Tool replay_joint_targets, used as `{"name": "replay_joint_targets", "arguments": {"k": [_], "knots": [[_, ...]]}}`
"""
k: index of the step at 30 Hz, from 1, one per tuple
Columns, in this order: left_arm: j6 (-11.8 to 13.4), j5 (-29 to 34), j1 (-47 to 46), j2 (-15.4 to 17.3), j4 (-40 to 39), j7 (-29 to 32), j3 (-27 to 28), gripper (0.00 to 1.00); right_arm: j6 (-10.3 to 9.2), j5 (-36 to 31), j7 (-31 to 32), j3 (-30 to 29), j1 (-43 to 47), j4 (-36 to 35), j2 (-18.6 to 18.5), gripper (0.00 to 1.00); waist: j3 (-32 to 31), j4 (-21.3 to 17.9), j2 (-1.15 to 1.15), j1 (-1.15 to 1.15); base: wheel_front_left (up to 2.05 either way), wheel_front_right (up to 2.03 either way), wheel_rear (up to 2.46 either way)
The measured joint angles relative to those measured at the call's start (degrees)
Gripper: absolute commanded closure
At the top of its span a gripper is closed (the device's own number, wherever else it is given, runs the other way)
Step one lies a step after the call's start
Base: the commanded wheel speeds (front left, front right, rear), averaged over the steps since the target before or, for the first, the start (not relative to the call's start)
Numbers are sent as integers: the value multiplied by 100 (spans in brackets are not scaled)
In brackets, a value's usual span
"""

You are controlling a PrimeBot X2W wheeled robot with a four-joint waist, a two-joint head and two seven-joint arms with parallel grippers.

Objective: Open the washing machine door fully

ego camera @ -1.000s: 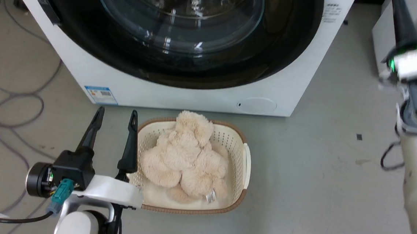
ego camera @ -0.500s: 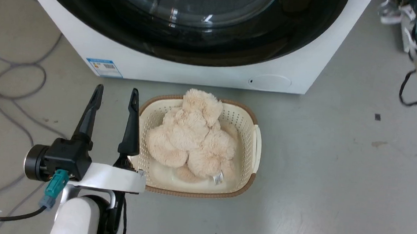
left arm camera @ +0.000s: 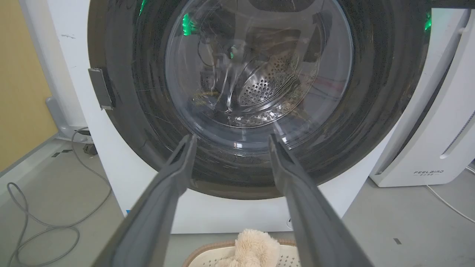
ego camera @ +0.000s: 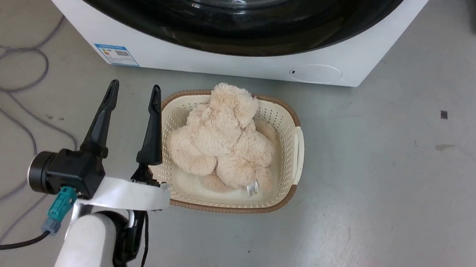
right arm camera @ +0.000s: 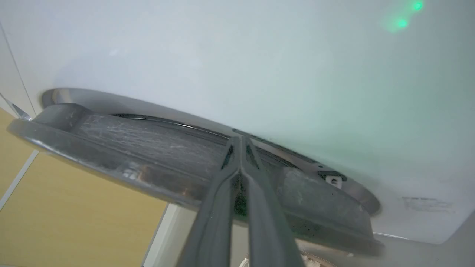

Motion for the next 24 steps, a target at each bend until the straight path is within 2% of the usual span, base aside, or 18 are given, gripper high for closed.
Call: {"name": "replay_joint_targets", "arguments": {"k": [11, 24], "knots": [[51, -107, -151, 0, 1, -114, -89, 0, -1, 603, 1367, 531, -782, 648, -105, 100, 169, 39, 0, 0, 0, 0, 0], [74, -190, -233, 0, 75, -248, -155, 0, 0, 1290, 2331, 953, -1252, 1283, -88, 100, 157, 67, 0, 0, 0, 0, 0]]}}
